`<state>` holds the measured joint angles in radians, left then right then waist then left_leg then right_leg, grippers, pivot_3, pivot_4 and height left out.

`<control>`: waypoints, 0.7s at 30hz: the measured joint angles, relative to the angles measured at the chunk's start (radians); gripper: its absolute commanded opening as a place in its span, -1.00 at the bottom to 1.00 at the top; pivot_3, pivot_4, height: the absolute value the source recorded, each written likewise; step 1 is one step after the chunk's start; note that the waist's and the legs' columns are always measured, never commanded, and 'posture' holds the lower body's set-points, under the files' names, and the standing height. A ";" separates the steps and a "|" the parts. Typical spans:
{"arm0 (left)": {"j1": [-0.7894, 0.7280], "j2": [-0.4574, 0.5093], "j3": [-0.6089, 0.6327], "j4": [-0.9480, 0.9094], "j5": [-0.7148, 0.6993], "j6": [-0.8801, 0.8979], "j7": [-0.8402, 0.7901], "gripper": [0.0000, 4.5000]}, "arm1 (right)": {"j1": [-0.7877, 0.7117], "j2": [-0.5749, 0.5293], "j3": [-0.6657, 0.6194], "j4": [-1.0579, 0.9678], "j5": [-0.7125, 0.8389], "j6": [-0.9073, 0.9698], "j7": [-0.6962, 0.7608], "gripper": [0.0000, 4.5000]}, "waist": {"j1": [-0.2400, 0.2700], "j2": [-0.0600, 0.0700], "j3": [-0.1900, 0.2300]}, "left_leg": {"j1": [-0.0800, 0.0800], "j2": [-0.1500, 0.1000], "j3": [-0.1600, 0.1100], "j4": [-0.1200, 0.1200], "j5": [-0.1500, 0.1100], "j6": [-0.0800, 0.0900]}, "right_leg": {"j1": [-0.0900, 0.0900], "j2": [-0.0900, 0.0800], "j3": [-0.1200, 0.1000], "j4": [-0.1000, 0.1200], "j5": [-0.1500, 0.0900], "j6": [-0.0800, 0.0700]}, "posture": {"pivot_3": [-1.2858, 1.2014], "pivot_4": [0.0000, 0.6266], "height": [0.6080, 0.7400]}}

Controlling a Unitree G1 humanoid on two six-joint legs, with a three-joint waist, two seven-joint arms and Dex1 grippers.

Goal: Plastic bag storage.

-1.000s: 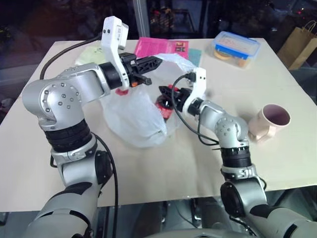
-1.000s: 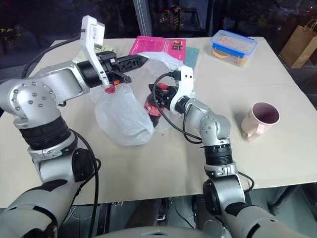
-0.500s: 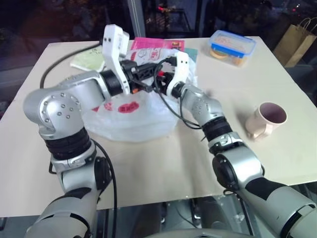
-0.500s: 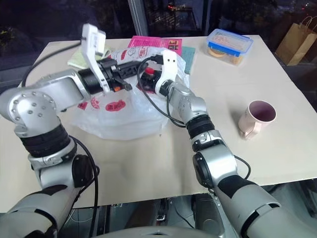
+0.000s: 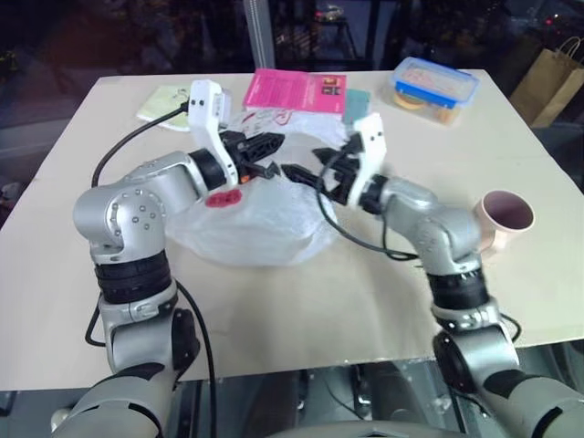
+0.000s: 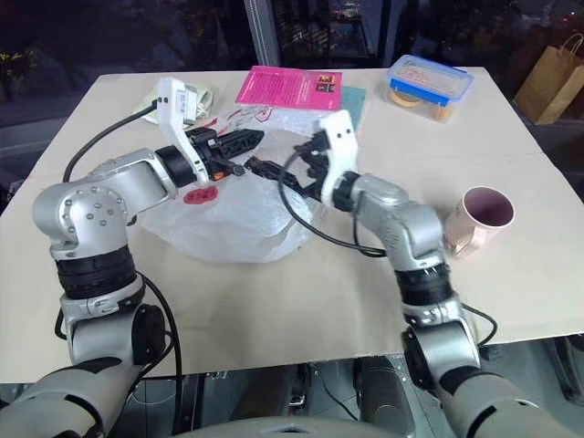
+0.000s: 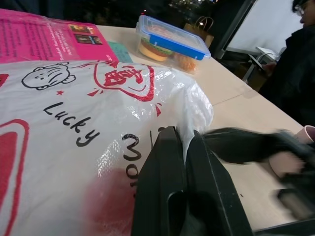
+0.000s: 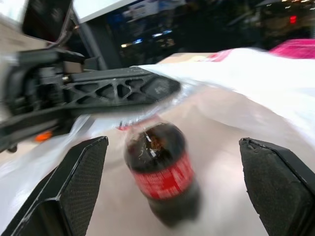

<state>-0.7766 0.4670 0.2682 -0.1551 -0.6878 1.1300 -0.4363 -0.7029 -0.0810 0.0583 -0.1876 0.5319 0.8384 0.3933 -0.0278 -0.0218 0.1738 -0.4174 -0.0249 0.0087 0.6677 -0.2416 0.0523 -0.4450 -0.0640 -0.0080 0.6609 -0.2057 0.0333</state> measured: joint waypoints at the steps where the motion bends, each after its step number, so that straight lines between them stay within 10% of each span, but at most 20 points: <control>1: 0.000 0.000 -0.006 0.003 0.000 -0.007 -0.007 -1.00 | 0.001 -0.003 -0.001 -0.019 0.002 0.011 -0.012 0.98 | -0.002 0.000 0.000 | 0.000 0.000 0.000 0.000 0.000 0.000 | 0.000 0.000 0.000 0.000 0.000 0.000 | 0.03 -0.52 1.00; 13: 0.147 0.126 -0.138 -0.053 0.037 -0.171 -0.217 -1.00 | 0.359 -0.543 -0.144 -0.562 -0.125 0.214 -0.095 0.98 | 0.029 0.000 0.000 | -0.002 0.000 0.000 0.001 -0.001 0.002 | 0.002 -0.001 -0.002 -0.005 0.000 0.000 | 0.03 -0.52 1.00; 21: 0.144 0.088 -0.173 0.001 0.079 -0.254 -0.219 -1.00 | 0.551 -0.511 -0.395 -0.820 -0.113 0.496 -0.252 0.98 | 0.032 -0.001 0.000 | 0.002 0.003 0.002 0.003 -0.003 0.007 | 0.005 0.002 -0.002 -0.005 -0.001 0.001 | 0.03 -0.52 1.00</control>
<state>-0.6323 0.5554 0.0957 -0.1539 -0.6093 0.8758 -0.6553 -0.1521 -0.5917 -0.3363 -1.0073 0.4191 1.3349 0.1410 0.0044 -0.0226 0.1735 -0.4157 -0.0224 0.0102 0.6702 -0.2450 0.0588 -0.4399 -0.0624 -0.0103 0.6564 -0.2063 0.0340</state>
